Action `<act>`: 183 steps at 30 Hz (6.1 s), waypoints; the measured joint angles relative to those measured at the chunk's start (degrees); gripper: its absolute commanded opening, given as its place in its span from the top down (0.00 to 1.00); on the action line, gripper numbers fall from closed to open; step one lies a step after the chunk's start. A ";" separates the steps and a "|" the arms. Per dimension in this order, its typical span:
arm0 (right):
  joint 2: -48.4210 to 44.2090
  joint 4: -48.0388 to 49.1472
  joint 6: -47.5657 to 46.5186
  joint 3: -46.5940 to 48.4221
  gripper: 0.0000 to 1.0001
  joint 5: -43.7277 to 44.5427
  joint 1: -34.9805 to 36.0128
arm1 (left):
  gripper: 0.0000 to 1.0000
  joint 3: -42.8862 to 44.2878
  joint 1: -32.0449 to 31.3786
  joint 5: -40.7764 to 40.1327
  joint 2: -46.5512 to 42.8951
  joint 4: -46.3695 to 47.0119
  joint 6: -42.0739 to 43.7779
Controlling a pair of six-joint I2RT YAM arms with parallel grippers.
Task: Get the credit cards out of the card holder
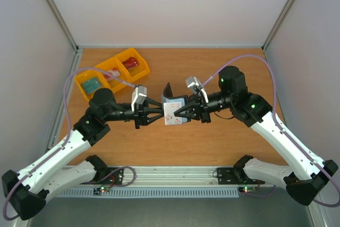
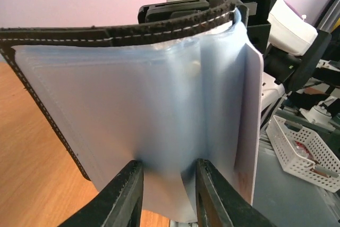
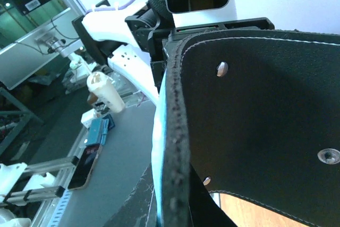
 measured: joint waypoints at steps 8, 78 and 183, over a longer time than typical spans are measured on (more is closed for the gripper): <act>-0.26 -0.79 -0.13 0.07 0.99 2.71 0.07 | 0.72 0.11 -0.92 -0.13 0.04 -0.87 2.45; -1.68 -7.43 -4.96 2.27 0.84 11.96 -0.55 | 1.00 0.02 -2.49 -3.26 0.11 0.48 -5.27; -1.92 -9.53 -0.44 1.44 0.99 18.12 -10.43 | 1.00 47.45 50.99 -24.30 42.01 -49.33 -14.97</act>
